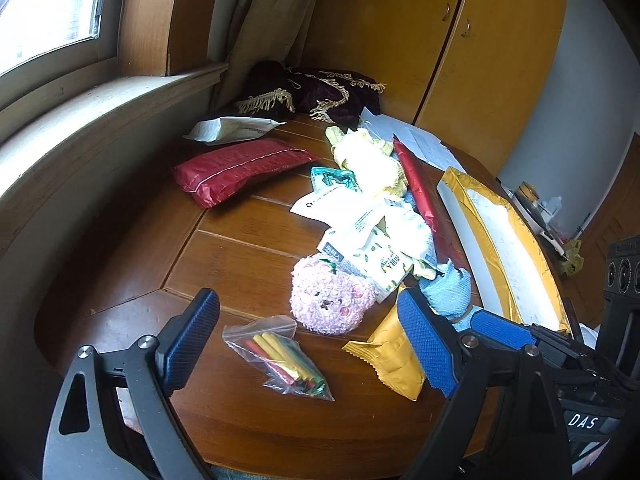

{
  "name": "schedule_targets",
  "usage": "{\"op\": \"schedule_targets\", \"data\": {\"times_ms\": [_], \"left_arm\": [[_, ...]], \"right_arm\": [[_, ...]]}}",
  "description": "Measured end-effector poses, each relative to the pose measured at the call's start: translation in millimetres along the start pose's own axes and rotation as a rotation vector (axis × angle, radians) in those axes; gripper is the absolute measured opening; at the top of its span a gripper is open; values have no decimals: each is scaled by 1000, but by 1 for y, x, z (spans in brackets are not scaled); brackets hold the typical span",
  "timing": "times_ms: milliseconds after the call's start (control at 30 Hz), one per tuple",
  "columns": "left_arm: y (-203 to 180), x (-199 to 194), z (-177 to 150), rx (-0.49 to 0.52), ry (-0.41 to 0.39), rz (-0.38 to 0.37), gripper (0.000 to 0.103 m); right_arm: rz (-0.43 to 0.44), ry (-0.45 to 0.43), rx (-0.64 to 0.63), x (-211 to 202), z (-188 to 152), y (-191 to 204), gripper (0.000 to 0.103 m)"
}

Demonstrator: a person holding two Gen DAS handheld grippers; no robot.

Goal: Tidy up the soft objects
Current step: 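Move both tools toward the yellow padded pouch and bag of sticks, then grasp the bag of colored sticks with left tool while right tool grasps the yellow pouch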

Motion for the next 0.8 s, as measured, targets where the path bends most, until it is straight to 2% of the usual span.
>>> {"op": "schedule_targets", "data": {"times_ms": [200,300,433,533,600,667,700,800], "left_arm": [[22,2,-8,-38,41,28,89],[27,8,-16,-48,74,26,89],[25,15,-20,-61,108,25,83],[25,18,-21,-69,109,37,69],[24,18,-22,-63,100,54,52],[23,18,-23,-62,96,45,43],[23,19,-23,-61,96,44,34],[25,19,-24,-68,86,53,22]], "right_arm": [[-60,27,-55,17,-2,8,66],[-81,50,-86,27,-6,14,70],[-105,68,-100,34,-8,13,72],[-110,66,-110,36,-6,14,72],[-122,68,-118,39,-6,15,72],[-144,69,-128,42,-7,17,73],[-154,72,-132,43,-7,17,73],[-164,62,-134,42,-7,17,69]]}}
Point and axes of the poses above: each gripper's, at about its wrist camera, not at the fingertips, and x roughly the way its jaws point, y to its left, z to its top, the point moved 2 cm from there along x, roughly the way its jaws point, and after that the axes turned 7 degrees about z, right-handed, at the moved point
